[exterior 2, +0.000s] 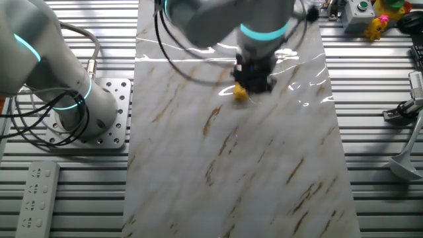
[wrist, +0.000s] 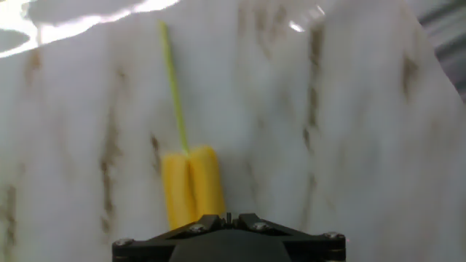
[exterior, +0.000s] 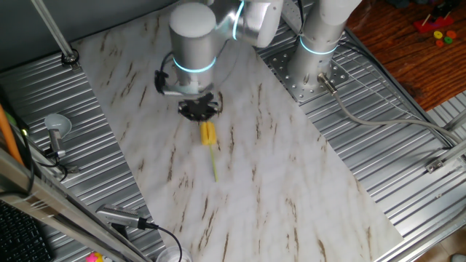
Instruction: Scrub the table with a brush
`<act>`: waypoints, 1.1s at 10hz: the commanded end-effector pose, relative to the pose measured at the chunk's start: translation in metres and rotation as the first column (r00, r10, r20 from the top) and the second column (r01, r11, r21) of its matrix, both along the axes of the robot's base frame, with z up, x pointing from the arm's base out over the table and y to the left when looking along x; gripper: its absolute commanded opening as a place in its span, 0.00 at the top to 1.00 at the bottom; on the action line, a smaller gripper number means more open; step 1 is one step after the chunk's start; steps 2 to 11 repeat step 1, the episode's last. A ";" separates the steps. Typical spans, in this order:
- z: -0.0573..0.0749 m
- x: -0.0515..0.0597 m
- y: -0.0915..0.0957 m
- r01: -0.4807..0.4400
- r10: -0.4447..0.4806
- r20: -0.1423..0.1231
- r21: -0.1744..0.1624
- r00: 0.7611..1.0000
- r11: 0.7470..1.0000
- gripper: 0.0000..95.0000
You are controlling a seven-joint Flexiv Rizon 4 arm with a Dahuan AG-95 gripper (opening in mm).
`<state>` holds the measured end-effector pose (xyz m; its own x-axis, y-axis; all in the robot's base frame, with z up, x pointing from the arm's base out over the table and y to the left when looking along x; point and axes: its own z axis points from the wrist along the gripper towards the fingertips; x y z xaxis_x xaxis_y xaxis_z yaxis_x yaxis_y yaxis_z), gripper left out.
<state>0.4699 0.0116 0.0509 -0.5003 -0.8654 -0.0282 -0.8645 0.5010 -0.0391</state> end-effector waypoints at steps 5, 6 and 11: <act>0.000 -0.003 -0.034 -0.150 0.150 0.002 0.012 0.989 0.989 1.00; 0.000 -0.003 -0.034 -0.150 0.150 0.002 0.012 0.989 0.989 1.00; 0.000 -0.003 -0.034 -0.150 0.150 0.002 0.012 0.989 0.989 1.00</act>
